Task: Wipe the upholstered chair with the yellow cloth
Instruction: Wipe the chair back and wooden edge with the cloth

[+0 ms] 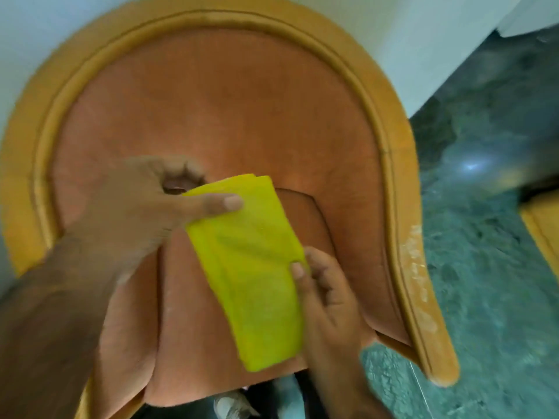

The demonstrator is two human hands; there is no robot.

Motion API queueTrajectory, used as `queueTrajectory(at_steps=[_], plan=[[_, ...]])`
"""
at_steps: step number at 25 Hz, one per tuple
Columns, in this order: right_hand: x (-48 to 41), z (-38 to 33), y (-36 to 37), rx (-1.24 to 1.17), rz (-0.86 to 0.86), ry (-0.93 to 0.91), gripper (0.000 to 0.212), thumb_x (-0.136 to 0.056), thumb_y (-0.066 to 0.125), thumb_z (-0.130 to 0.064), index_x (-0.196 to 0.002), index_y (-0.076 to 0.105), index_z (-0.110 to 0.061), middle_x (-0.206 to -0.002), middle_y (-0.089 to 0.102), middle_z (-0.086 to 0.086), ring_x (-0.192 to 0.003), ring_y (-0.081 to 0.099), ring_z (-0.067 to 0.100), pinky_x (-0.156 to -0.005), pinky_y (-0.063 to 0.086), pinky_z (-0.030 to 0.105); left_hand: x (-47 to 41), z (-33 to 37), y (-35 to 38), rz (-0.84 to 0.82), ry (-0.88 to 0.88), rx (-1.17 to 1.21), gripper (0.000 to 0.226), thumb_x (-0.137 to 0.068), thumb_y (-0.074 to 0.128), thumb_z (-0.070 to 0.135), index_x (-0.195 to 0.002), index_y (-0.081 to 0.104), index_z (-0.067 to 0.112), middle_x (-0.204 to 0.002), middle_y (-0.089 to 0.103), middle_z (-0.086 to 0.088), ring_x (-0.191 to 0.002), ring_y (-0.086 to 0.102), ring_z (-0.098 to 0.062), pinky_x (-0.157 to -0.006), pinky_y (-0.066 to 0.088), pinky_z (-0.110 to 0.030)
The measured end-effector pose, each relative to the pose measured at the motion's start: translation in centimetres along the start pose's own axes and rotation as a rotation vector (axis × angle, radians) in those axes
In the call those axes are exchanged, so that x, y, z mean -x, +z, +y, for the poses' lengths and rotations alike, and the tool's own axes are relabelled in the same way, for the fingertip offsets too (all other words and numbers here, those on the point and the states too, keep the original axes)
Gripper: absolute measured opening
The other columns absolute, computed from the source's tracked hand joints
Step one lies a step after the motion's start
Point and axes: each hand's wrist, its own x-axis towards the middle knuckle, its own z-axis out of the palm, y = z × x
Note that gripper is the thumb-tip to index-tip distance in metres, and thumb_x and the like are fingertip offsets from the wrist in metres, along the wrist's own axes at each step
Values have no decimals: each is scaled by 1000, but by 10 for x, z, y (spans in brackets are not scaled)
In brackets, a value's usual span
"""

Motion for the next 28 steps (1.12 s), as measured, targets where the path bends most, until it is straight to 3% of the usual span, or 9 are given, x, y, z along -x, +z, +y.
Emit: queueTrajectory(at_steps=[2,4,9,14,17,19,21,24,28], plan=[[-18,-7,-55,50,128,-18,15,-93,72,-34,-108,75,-38,-105,80,-10,-96,74,6,-81,58,27,-30,33,44,-192,65,-101,68,-41,97,60,-97,79,25,-95,83,-5,-88,79,-23,-87,64,-46],[-29,-8,-106,81,235,3,18,-88,73,-34,-104,78,-38,-99,81,-10,-88,75,6,-74,60,23,-53,60,96,-341,124,-134,46,-51,97,34,-91,79,21,-91,83,-8,-80,76,-15,-80,63,-44],[-49,15,-201,250,491,-9,16,-87,76,-32,-100,78,-41,-97,81,-16,-88,75,1,-77,60,19,-96,75,216,-276,399,-445,29,-70,94,31,-86,73,19,-76,73,5,-65,61,-9,-63,51,-27],[-90,54,-235,648,457,-137,25,-96,70,-29,-119,76,-19,-109,80,-3,-100,70,7,-92,56,30,-128,64,274,-184,512,-669,18,-83,84,25,-88,69,20,-80,69,5,-73,61,-17,-71,55,-42],[-115,66,-234,785,393,-149,40,-100,63,-33,-137,63,-16,-126,73,4,-120,62,20,-107,49,36,-153,55,284,-205,484,-869,22,-86,80,31,-92,66,16,-92,68,-2,-90,64,-28,-77,54,-45],[-123,65,-223,856,407,-202,55,-103,55,-37,-151,46,-12,-151,55,10,-146,42,25,-121,31,33,-167,57,282,-110,696,-942,35,-88,76,43,-102,68,13,-108,65,-10,-109,61,-35,-90,52,-46],[-128,64,-203,886,394,-253,66,-105,49,-42,-158,32,-7,-165,35,13,-158,21,29,-128,21,38,-188,62,272,19,971,-1050,60,-97,61,57,-127,65,5,-138,60,-22,-137,52,-42,-114,42,-54],[-130,75,-172,1038,353,-185,74,-106,35,-54,-162,21,-9,-171,22,11,-160,15,28,-126,28,49,-221,57,248,23,1106,-1373,79,-107,34,61,-157,36,0,-169,32,-21,-159,25,-38,-128,18,-61],[-139,80,-162,1149,376,-130,73,-107,27,-55,-162,19,-9,-171,22,13,-159,21,29,-123,33,50,-234,40,240,36,1160,-1516,78,-109,27,59,-163,22,3,-173,25,-16,-161,22,-34,-128,18,-61]])
